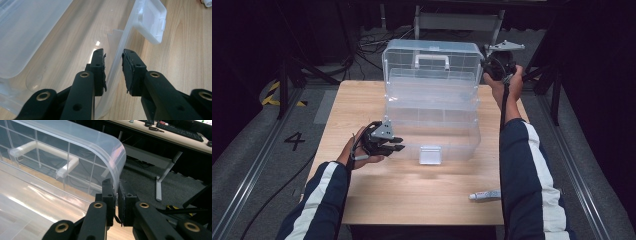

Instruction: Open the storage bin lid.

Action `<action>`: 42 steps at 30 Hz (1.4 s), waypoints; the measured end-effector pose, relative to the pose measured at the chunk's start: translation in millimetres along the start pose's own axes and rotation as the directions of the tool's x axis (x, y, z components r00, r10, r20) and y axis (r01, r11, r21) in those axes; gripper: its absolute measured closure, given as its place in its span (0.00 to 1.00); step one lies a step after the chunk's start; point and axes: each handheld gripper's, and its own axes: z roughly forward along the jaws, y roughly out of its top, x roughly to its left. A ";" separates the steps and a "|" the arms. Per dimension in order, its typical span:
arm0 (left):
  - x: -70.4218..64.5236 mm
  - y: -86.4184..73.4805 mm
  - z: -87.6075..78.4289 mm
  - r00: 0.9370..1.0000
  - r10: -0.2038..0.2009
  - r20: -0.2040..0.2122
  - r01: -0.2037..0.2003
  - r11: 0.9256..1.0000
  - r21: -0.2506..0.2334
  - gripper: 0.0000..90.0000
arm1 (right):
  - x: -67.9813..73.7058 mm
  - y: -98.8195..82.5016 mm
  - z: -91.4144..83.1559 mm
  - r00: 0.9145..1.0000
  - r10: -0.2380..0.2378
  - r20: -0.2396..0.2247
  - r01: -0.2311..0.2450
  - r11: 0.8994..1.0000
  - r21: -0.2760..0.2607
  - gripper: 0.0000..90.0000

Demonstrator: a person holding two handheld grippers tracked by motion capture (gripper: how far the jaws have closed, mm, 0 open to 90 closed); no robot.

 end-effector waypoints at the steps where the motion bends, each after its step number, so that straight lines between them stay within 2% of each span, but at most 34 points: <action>1: 0.2 -0.1 0.0 1.000 -0.002 0.003 0.002 1.000 -0.002 0.80 | -1.5 0.8 2.6 1.000 0.007 -0.004 -0.007 1.000 0.004 0.94; 5: 1.6 -1.3 -0.6 1.000 -0.008 0.013 0.008 1.000 -0.010 0.81 | -3.3 1.8 7.9 1.000 0.024 -0.007 -0.024 1.000 0.006 0.94; 11: 1.3 -1.5 -1.6 1.000 -0.005 0.011 0.005 1.000 -0.010 0.81 | -3.4 2.5 8.7 1.000 0.019 -0.001 -0.019 1.000 0.018 0.94; 16: -1.3 -1.3 -3.5 0.999 0.002 0.034 -0.002 1.000 -0.004 0.83 | 0.6 3.6 4.6 1.000 0.004 0.007 -0.005 0.999 0.032 0.94; 20: -3.4 -2.2 -4.0 1.000 0.001 0.026 -0.001 1.000 -0.010 0.83 | 2.7 3.7 3.3 1.000 -0.004 0.014 0.004 0.999 0.035 0.94; 24: -4.0 -2.2 -5.6 1.000 0.010 0.014 -0.010 1.000 -0.004 0.83 | 3.1 -0.2 6.7 0.999 0.023 0.028 -0.023 1.000 0.013 0.94; 27: -5.6 -2.7 -6.4 1.000 0.020 0.003 -0.020 1.000 -0.006 0.83 | 1.8 0.9 9.1 0.999 0.032 0.023 -0.033 0.999 0.018 0.94; 29: -6.8 -3.7 -6.7 1.000 0.027 -0.007 -0.027 1.000 -0.012 0.84 | 1.4 3.4 11.8 1.000 0.020 0.024 -0.021 0.999 0.031 0.94; 34: -4.8 -6.3 -10.0 1.000 0.013 0.007 -0.013 0.999 -0.031 0.85 | -1.3 3.7 18.8 0.999 0.029 0.018 -0.030 0.999 0.033 0.94; 39: -4.3 -6.3 -11.3 1.000 0.003 0.010 -0.003 0.999 -0.032 0.85 | -5.1 2.6 23.7 0.998 0.065 0.004 -0.065 0.998 0.024 0.94; 42: -4.6 -6.2 -11.5 1.000 0.000 0.010 0.000 1.000 -0.031 0.85 | -3.4 3.9 25.4 0.999 0.051 0.016 -0.051 0.998 0.029 0.94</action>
